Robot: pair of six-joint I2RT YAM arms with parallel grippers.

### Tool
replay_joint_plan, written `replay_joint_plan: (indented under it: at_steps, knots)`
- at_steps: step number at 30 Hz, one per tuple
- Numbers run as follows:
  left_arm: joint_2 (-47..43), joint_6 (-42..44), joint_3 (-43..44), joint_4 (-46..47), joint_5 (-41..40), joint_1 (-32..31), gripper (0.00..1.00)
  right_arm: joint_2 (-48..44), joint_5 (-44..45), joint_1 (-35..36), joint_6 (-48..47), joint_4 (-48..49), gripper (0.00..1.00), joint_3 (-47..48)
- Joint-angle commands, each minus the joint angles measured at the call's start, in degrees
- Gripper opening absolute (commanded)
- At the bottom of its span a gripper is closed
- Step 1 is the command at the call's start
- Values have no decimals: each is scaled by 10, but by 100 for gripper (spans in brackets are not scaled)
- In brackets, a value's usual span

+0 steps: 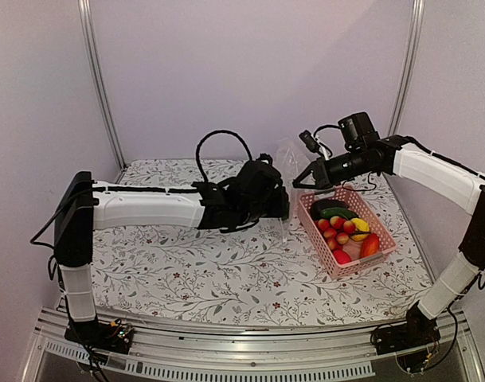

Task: Place the food in the zip-top bag and seal the zipper
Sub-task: Pass from the right arm to the left

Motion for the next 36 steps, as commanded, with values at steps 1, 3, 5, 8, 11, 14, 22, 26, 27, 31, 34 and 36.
replay_joint_plan:
  at_steps: [1, 3, 5, 8, 11, 14, 22, 26, 27, 31, 34, 36]
  knots:
    - [-14, 1, 5, 4, -33, -23, 51, -8, -15, -5, 0, 9, 0, -7]
    - [-4, -15, 9, -16, -48, -17, 48, -10, -18, -5, -1, 9, 0, -9]
    - [7, -18, 12, -18, -48, -7, 39, -12, -26, -6, -2, 11, 0, -12]
    - [17, -7, 31, -44, -74, -2, 20, -14, -22, -6, -3, 11, 0, -15]
    - [0, 17, 26, -58, -108, -2, 3, -16, -5, -8, -3, 10, 0, -18]
    - [-39, 31, 4, -82, -173, 1, 0, -14, 78, -12, 2, -3, 0, -16]
    - [-89, 35, -8, -121, -233, 2, 0, -42, 118, -49, 35, -8, 0, -24]
    - [-83, 45, 5, -145, -210, 2, 0, -60, -94, -49, -9, 15, 14, -33]
    - [-82, 48, 11, -162, -209, 3, 0, -59, -152, -49, -25, 11, 26, -30]
    - [-104, 80, 46, -290, -229, 14, 0, -58, -265, -50, -91, -48, 46, 4]
    - [-155, 115, 74, -419, -264, 26, 0, -74, -221, -58, -168, -93, 49, 12]
    - [-203, 142, 100, -500, -273, 28, 0, -89, -190, -81, -208, -102, 48, -3]
